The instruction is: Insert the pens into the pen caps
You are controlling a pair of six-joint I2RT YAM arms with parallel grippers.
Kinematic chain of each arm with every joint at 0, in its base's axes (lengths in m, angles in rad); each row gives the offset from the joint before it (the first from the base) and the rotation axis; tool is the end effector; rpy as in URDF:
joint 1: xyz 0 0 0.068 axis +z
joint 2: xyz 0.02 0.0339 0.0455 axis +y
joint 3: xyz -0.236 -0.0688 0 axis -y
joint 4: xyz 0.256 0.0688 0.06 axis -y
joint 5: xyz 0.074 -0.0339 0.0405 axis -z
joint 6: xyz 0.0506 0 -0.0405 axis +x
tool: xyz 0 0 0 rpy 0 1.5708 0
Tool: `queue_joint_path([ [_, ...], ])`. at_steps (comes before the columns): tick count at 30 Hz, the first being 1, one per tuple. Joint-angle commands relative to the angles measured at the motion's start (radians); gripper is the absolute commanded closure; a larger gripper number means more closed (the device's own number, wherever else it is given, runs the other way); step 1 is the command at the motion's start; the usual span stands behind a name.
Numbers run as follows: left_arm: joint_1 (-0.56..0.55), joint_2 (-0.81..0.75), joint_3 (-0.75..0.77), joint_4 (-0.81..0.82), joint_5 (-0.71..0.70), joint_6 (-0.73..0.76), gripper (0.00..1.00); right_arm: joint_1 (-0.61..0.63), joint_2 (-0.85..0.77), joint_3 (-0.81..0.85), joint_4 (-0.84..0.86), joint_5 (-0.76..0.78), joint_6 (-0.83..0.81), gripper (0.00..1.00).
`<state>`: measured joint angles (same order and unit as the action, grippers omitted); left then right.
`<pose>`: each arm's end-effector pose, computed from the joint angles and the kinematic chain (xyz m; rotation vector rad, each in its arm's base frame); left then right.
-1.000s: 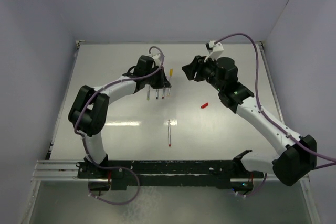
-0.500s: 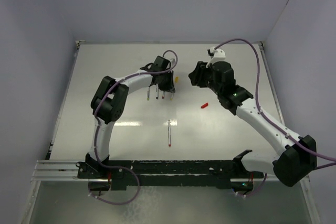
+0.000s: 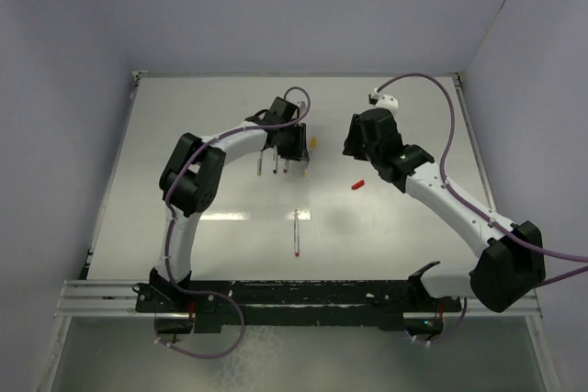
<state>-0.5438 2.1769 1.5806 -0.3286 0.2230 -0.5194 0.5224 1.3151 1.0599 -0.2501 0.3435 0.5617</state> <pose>0.4000 -0.2549 0.1148 0.1296 2.6073 -0.6943 0.2941 0.1497 0.2764 0.2497 2.0439 0.3187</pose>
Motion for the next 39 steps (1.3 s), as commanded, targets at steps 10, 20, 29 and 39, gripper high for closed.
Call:
queue_joint_path([
  [10,-0.033,-0.173,-0.051,-0.009,-0.115,0.069,0.63,-0.003,0.042,-0.019,-0.1,0.107,0.114,0.5],
  [20,-0.195,-0.408,-0.292,-0.119,-0.269,0.123,0.58,-0.025,0.068,-0.099,-0.112,0.078,0.218,0.5],
  [29,-0.31,-0.499,-0.419,-0.251,-0.365,0.061,0.48,-0.026,-0.001,-0.162,-0.083,0.081,0.256,0.51],
  [39,-0.386,-0.487,-0.43,-0.205,-0.344,0.016,0.42,-0.025,-0.042,-0.2,-0.093,0.126,0.262,0.51],
])
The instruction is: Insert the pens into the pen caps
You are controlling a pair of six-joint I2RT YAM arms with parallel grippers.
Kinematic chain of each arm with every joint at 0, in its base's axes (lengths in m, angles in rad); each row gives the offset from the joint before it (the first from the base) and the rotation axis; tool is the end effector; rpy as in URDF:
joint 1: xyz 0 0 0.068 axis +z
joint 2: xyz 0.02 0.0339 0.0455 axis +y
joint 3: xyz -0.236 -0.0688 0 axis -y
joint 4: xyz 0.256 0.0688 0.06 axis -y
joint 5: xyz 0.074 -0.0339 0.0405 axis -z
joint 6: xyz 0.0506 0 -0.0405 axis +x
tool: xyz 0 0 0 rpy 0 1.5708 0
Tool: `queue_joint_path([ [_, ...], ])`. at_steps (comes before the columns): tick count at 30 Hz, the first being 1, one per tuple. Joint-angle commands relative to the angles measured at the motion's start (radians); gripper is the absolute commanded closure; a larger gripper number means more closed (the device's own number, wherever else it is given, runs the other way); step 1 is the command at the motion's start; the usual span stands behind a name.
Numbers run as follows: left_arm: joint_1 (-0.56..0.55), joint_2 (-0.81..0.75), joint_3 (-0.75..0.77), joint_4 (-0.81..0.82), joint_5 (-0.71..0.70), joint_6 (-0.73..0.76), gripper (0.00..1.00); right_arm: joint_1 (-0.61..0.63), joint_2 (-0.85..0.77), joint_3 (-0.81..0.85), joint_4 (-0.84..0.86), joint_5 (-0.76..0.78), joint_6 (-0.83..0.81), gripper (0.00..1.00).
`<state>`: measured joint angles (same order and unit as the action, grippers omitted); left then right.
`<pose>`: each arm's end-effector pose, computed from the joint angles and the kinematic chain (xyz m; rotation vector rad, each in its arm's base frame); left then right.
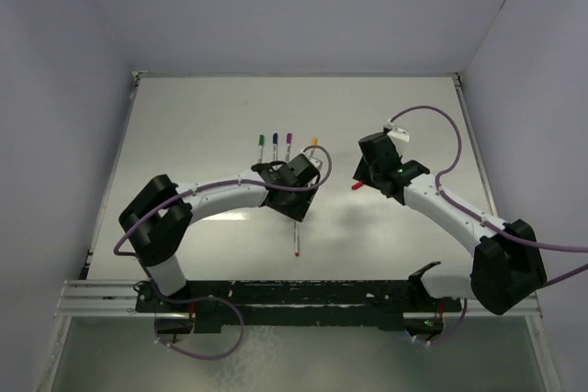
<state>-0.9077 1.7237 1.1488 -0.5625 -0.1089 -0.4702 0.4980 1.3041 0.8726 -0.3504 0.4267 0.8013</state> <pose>0.2232 -0.2769 0.1451 0.5598 2.6688 -0.2669 0.2741 0.1252 0.2040 0.5439 2.2075 0.1795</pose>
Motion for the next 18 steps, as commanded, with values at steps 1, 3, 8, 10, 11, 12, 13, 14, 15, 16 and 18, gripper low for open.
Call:
queue_joint_path([
  [1,-0.027,-0.029,0.002,0.026,-0.011,-0.038,0.41,-0.001,-0.033,-0.013,0.004,0.045,0.021,0.51],
  [3,-0.04,-0.017,0.002,0.016,-0.011,-0.044,0.41,-0.001,-0.037,-0.014,-0.001,0.048,0.02,0.51],
  [8,-0.078,0.008,0.001,-0.018,-0.017,-0.058,0.41,-0.003,-0.043,-0.008,-0.002,0.054,0.006,0.51],
  [10,-0.088,0.019,-0.001,-0.03,-0.013,-0.062,0.41,-0.003,-0.043,-0.005,-0.002,0.057,-0.001,0.51],
  [11,-0.092,0.023,-0.002,-0.039,-0.011,-0.063,0.4,-0.003,-0.043,-0.003,-0.002,0.058,-0.005,0.51],
  [12,-0.097,0.028,-0.003,-0.046,-0.01,-0.064,0.41,-0.003,-0.044,-0.003,-0.001,0.059,-0.005,0.51],
  [13,-0.102,0.031,-0.005,-0.055,-0.013,-0.065,0.4,-0.003,-0.043,-0.002,0.0,0.058,-0.007,0.51],
  [14,-0.105,0.031,-0.008,-0.061,-0.016,-0.066,0.4,-0.004,-0.043,-0.001,0.001,0.059,-0.007,0.51],
  [15,-0.107,0.031,-0.013,-0.066,-0.017,-0.068,0.41,-0.004,-0.045,-0.002,0.001,0.057,-0.007,0.51],
  [16,-0.108,0.029,-0.021,-0.07,-0.018,-0.071,0.4,-0.004,-0.045,-0.003,0.002,0.056,-0.008,0.51],
  [18,-0.109,0.029,-0.03,-0.079,-0.02,-0.073,0.41,-0.004,-0.048,-0.006,0.006,0.055,-0.008,0.51],
])
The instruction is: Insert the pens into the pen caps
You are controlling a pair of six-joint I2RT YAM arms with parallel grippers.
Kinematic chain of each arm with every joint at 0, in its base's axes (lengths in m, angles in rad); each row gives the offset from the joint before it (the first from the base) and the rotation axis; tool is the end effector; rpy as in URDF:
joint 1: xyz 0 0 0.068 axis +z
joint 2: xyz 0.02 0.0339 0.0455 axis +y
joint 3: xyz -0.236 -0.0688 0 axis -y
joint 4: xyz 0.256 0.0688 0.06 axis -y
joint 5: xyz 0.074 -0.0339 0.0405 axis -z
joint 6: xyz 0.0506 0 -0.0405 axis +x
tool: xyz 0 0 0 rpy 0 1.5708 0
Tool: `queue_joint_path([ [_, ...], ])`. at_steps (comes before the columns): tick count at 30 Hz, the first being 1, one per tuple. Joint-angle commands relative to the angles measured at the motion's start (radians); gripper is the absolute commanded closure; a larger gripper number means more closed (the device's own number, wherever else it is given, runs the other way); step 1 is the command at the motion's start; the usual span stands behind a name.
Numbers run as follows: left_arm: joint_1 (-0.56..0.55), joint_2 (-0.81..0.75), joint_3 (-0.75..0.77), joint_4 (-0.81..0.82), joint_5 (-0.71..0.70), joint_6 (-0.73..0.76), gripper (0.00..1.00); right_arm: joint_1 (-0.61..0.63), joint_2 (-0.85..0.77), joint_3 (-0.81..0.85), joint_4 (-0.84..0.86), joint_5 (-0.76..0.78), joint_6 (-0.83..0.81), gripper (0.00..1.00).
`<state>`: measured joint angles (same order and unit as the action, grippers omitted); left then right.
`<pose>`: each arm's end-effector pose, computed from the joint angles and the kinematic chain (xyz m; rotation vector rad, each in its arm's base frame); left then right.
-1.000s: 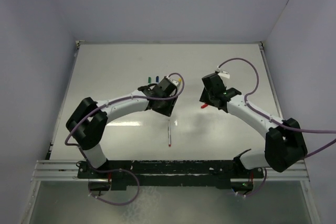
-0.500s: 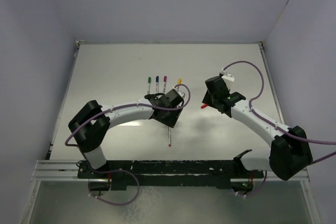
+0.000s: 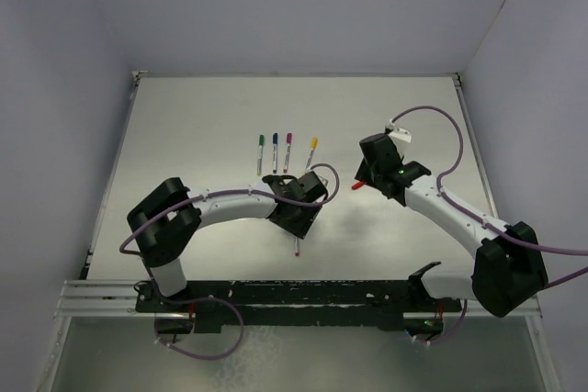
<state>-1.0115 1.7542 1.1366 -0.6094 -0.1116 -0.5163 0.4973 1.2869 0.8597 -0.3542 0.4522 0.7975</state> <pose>0.1896 -0.2923 0.1292 0.6619 2.7295 -0.2240 0.2712 0.1221 0.2044 0.5499 2.1935 0.1525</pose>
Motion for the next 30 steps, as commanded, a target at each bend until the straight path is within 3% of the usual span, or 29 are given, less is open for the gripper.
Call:
queue_joint_path([
  [1,-0.003,-0.001,-0.021,-0.035,-0.019,-0.027,0.4,-0.004,-0.032,0.004,0.014,0.029,-0.003,0.51],
  [15,-0.004,0.04,-0.089,-0.039,-0.025,-0.035,0.43,-0.007,-0.013,-0.001,0.047,0.003,-0.002,0.51],
  [21,0.0,0.06,-0.096,0.023,-0.002,-0.021,0.61,-0.007,-0.023,-0.008,0.039,0.012,-0.006,0.52],
  [30,0.002,0.128,-0.123,0.04,0.039,-0.014,0.81,-0.009,-0.033,-0.009,-0.002,0.019,-0.011,0.52],
])
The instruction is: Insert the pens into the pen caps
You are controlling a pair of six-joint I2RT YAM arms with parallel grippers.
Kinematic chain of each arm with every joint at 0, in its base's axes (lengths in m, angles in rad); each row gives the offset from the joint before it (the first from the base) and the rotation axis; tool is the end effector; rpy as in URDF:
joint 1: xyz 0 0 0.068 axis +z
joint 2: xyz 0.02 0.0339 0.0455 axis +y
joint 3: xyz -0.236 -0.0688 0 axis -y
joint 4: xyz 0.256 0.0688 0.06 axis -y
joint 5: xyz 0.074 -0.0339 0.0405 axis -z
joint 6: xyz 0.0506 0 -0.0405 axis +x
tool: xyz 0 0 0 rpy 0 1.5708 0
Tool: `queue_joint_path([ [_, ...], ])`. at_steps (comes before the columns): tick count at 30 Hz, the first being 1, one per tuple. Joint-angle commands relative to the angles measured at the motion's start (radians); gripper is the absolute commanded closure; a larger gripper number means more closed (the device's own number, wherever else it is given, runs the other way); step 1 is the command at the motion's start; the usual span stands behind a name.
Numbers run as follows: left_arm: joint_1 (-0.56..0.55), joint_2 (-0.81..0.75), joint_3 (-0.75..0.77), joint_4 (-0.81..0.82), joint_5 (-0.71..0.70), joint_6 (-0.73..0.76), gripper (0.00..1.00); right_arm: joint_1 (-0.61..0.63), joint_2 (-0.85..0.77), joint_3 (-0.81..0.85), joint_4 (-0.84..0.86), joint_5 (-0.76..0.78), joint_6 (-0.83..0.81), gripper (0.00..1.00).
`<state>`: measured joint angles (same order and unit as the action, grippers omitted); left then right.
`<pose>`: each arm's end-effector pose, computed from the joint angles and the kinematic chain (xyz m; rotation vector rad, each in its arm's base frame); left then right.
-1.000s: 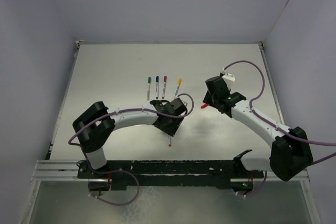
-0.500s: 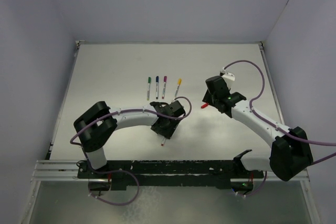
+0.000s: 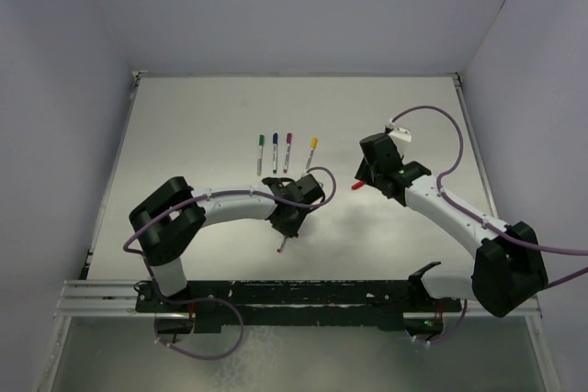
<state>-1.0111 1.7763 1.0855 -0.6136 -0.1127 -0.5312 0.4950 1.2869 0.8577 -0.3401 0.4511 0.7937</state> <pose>0.1834 -0.2821 0.1078 0.6607 2.7917 -0.1519 0.2723 0.1219 0.2049 0.5490 2.1842 0.1593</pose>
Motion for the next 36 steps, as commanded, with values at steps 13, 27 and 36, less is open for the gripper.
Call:
queue_joint_path([
  [13,0.007,0.196,-0.092,0.1,0.079,0.006,1.0,-0.022,-0.044,-0.033,-0.04,-0.056,-0.04,0.52],
  [27,0.013,-0.185,-0.065,0.079,-0.228,0.051,1.0,-0.024,0.188,0.02,-0.04,-0.142,-0.026,0.52],
  [36,0.013,-0.309,-0.134,0.091,-0.27,-0.003,1.0,-0.029,0.249,0.041,0.037,-0.113,0.042,0.48],
])
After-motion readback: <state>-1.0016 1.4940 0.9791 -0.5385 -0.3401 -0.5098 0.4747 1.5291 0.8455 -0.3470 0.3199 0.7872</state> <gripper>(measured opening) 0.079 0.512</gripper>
